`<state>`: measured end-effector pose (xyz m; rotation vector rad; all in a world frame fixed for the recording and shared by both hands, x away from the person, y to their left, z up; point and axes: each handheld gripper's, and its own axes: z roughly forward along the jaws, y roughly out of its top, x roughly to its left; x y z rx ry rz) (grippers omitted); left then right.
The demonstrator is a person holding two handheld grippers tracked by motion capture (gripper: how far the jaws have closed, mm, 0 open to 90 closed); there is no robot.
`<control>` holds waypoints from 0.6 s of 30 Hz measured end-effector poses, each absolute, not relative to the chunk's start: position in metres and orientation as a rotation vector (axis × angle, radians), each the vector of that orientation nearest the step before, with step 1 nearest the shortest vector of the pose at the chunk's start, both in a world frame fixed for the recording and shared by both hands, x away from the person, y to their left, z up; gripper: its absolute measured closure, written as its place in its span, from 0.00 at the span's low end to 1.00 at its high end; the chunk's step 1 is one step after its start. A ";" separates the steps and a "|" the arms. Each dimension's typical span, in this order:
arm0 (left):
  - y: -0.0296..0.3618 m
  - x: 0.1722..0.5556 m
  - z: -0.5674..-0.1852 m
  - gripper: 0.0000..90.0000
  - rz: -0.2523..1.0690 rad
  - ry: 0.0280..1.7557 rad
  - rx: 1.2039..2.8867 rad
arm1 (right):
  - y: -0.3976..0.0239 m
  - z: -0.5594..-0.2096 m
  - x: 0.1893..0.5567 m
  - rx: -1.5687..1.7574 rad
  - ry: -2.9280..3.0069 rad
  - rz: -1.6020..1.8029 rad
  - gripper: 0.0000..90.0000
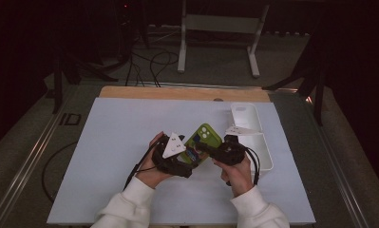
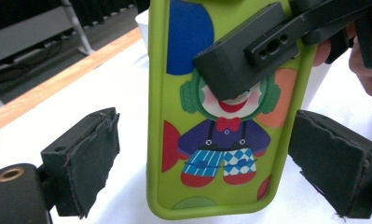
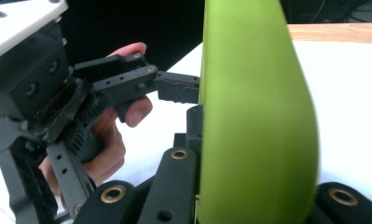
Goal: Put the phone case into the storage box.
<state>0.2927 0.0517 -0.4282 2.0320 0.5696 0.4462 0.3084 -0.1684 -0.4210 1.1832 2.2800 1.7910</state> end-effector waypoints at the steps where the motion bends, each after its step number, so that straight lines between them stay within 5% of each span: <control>1: 0.052 0.293 -0.428 0.10 0.441 0.569 2.032 | -0.168 -0.421 0.308 1.175 2.287 1.787 0.98; 18: 0.063 0.298 -0.430 0.14 0.308 0.574 2.033 | -0.173 -0.417 0.302 1.050 2.356 1.775 0.98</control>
